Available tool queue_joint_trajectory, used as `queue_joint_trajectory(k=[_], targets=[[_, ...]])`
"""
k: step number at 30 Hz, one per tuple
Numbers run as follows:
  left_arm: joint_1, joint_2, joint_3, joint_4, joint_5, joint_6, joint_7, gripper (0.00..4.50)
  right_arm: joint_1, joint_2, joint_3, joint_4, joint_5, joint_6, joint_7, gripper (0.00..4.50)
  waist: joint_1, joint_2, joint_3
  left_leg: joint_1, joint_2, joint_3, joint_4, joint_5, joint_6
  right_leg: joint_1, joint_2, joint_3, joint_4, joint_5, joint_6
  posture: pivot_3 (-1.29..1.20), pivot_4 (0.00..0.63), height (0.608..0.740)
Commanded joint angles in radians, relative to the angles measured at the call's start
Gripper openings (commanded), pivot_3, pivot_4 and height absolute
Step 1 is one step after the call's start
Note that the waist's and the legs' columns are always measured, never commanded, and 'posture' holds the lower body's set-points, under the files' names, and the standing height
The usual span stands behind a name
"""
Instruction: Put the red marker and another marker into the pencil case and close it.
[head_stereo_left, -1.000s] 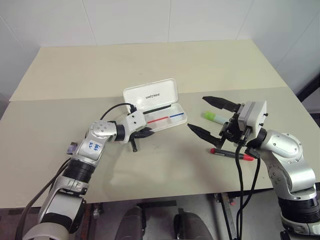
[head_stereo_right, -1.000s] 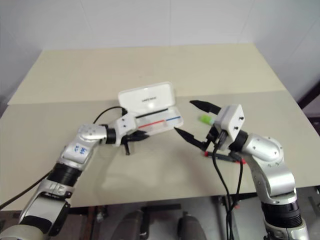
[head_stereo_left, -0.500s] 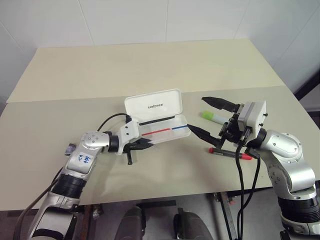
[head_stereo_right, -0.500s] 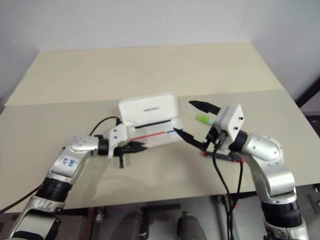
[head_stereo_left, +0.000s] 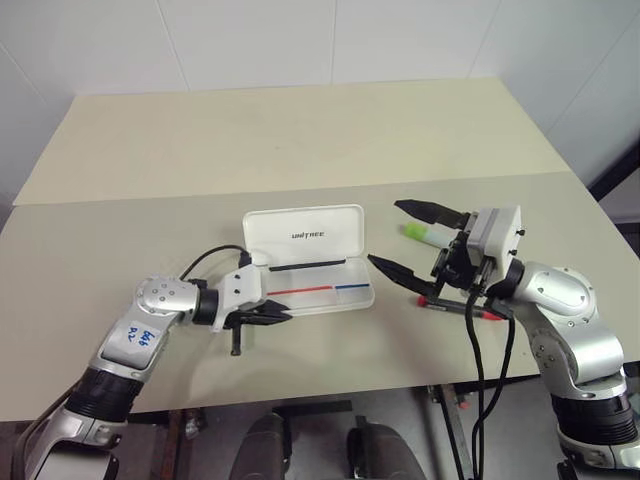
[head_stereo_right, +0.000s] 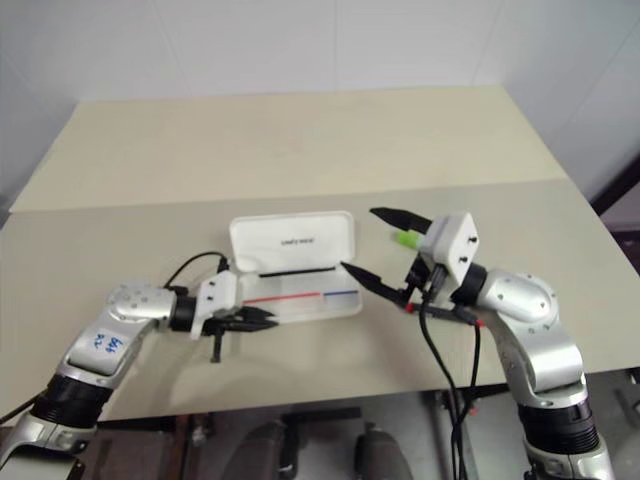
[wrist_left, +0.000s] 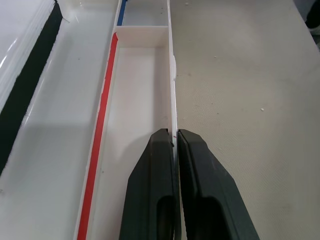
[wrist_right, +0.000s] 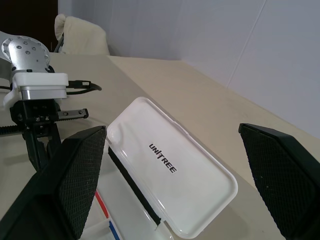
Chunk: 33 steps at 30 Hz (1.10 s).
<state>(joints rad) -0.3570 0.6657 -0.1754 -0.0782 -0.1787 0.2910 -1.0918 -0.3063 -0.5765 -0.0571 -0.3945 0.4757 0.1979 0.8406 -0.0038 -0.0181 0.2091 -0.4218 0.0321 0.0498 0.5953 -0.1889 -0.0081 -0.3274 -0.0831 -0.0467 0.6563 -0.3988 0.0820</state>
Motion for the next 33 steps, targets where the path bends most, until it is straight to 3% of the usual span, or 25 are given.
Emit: queue_joint_trajectory(k=[1,12,25,33], targets=[[0.009,-0.011,-0.022,-0.034,0.001,0.035,0.015,0.56,-0.003,0.0,-0.016,-0.03,0.022,-0.002,-0.001,4.5,0.003,0.0,0.0,0.0,0.0,0.0,0.0,0.0,0.0,0.0,0.0,0.0,0.0,0.0,0.0,0.0,0.15,0.74],[-0.005,-0.05,0.0,-0.063,-0.085,0.071,-0.001,4.19,-0.01,0.003,-0.014,-0.015,0.016,-0.011,0.002,4.5,0.001,0.0,0.0,0.0,0.0,0.0,0.0,0.0,0.0,0.0,0.0,0.0,0.0,0.0,0.0,0.0,0.15,0.74],[0.03,-0.034,0.066,-0.1,-0.182,0.056,-0.044,4.19,-0.017,0.01,-0.007,0.003,0.019,-0.02,0.011,4.5,0.0,0.0,0.0,0.0,0.0,0.0,0.0,0.0,0.0,0.0,0.0,0.0,0.0,0.0,0.0,0.0,0.15,0.74],[0.111,-0.037,0.224,-0.158,-0.319,0.031,-0.042,4.19,0.023,-0.003,-0.023,-0.006,0.044,0.011,0.015,4.5,-0.001,0.0,0.0,0.0,0.0,0.0,0.0,0.0,0.0,0.0,0.0,0.0,0.0,0.0,0.0,0.0,0.15,0.74]])
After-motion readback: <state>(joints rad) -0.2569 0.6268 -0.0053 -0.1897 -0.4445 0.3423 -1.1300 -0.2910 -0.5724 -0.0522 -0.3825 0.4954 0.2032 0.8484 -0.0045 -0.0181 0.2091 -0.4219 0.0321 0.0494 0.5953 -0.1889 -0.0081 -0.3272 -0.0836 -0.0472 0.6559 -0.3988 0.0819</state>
